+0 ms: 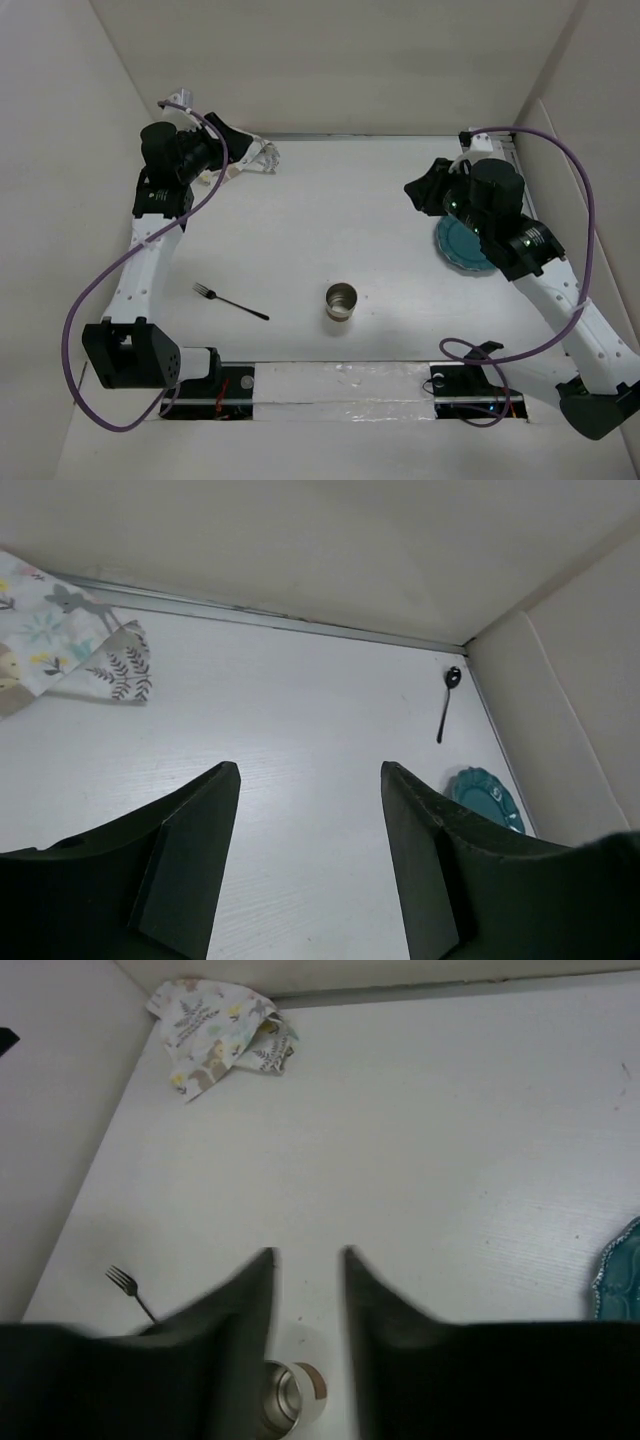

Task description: Set the dinner table for one person

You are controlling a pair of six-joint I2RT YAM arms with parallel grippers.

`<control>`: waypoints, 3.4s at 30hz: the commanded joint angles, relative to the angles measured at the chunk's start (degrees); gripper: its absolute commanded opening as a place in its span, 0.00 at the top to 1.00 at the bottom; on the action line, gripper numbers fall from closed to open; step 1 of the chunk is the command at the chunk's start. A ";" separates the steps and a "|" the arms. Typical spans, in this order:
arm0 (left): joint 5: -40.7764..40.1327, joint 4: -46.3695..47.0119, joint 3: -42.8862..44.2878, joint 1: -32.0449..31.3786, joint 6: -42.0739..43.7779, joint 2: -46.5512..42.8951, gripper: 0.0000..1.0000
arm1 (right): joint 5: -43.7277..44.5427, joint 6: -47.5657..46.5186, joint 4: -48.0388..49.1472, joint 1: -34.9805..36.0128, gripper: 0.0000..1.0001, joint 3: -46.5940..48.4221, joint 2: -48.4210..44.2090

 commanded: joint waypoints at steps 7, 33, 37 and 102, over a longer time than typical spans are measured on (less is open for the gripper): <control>-21.36 -9.14 9.64 0.62 2.73 9.31 0.93 | -1.71 -0.26 0.44 -1.73 1.00 0.66 1.10; -34.30 -21.36 34.52 7.48 -4.22 56.87 0.56 | -3.20 -0.35 0.96 -4.01 0.87 -1.54 5.23; -34.83 -21.88 35.57 7.48 -3.61 59.15 0.55 | -3.20 -0.26 1.40 -4.01 0.83 -1.10 5.93; -5.47 -9.06 19.41 4.40 -2.02 17.68 1.00 | -7.61 7.47 7.38 7.24 0.52 -10.76 25.79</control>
